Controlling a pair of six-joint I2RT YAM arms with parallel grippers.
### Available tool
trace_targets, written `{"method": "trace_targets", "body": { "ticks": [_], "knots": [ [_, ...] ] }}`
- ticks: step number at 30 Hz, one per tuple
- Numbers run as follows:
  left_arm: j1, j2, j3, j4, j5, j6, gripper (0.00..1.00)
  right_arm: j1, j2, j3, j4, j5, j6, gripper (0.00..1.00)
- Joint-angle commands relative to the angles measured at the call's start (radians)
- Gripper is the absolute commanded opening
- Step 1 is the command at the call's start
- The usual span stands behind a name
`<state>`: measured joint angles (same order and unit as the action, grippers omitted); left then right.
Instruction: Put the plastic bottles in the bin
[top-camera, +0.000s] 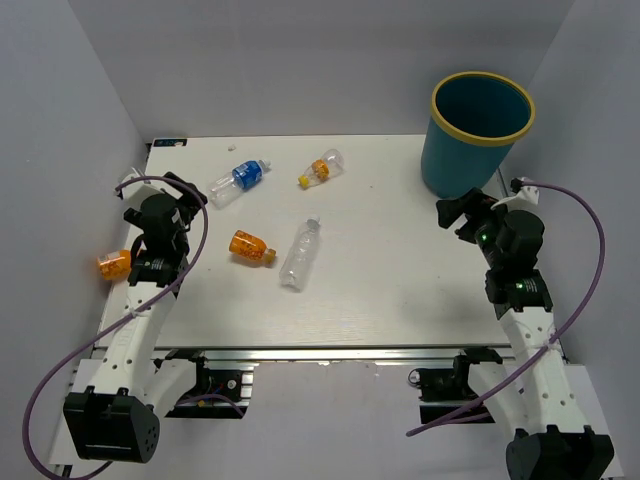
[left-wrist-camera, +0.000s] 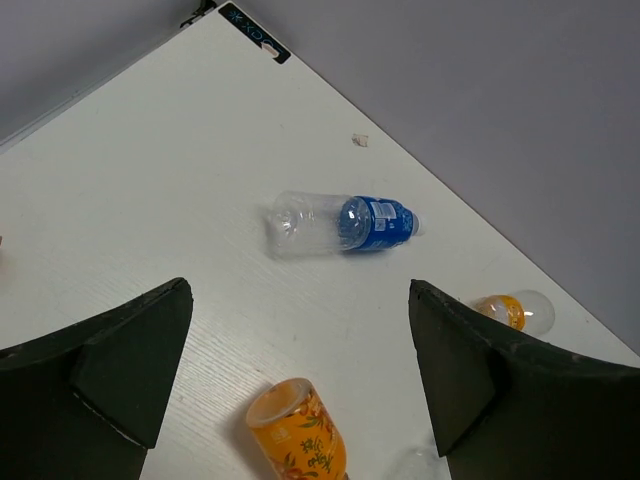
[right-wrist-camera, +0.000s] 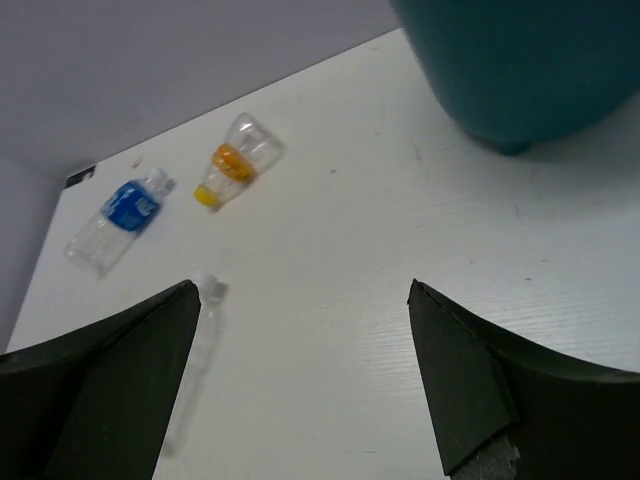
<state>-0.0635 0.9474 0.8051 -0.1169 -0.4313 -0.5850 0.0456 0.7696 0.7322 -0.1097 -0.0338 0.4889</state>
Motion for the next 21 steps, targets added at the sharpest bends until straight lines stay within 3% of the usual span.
{"method": "trace_targets", "body": {
  "ticks": [1,2,5,7,8,12,15,16,19,21],
  "knots": [
    [0.002,-0.001,0.032,-0.029,-0.006,-0.013,0.98,-0.003,-0.036,-0.036,0.137,-0.213,-0.030,0.89],
    [0.002,-0.002,0.029,-0.032,-0.006,-0.016,0.98,-0.003,-0.050,-0.054,0.178,-0.344,-0.026,0.89],
    [0.002,-0.007,0.017,-0.035,-0.010,-0.027,0.98,0.017,-0.040,-0.108,0.335,-0.512,0.022,0.89],
    [0.002,-0.009,-0.004,-0.014,-0.009,-0.032,0.98,0.109,-0.014,-0.106,0.354,-0.497,0.019,0.89],
    [0.002,-0.009,-0.015,0.005,-0.001,-0.029,0.98,0.156,0.029,-0.087,0.349,-0.451,-0.001,0.89],
    [0.001,0.010,-0.038,0.036,0.065,-0.007,0.98,0.542,0.219,0.038,0.272,-0.182,-0.081,0.89],
    [0.001,0.016,-0.037,0.017,0.052,-0.009,0.98,0.663,0.420,0.139,0.246,0.021,0.040,0.89],
    [0.002,0.014,-0.037,0.011,0.042,-0.012,0.98,0.697,0.519,0.168,0.226,0.170,0.074,0.89],
    [0.001,0.002,-0.046,0.005,0.032,-0.010,0.98,0.844,0.705,0.288,0.191,0.402,0.086,0.89],
    [0.001,-0.004,-0.049,-0.004,0.026,-0.003,0.98,0.899,0.795,0.417,0.125,0.464,0.082,0.89]
  ]
}}
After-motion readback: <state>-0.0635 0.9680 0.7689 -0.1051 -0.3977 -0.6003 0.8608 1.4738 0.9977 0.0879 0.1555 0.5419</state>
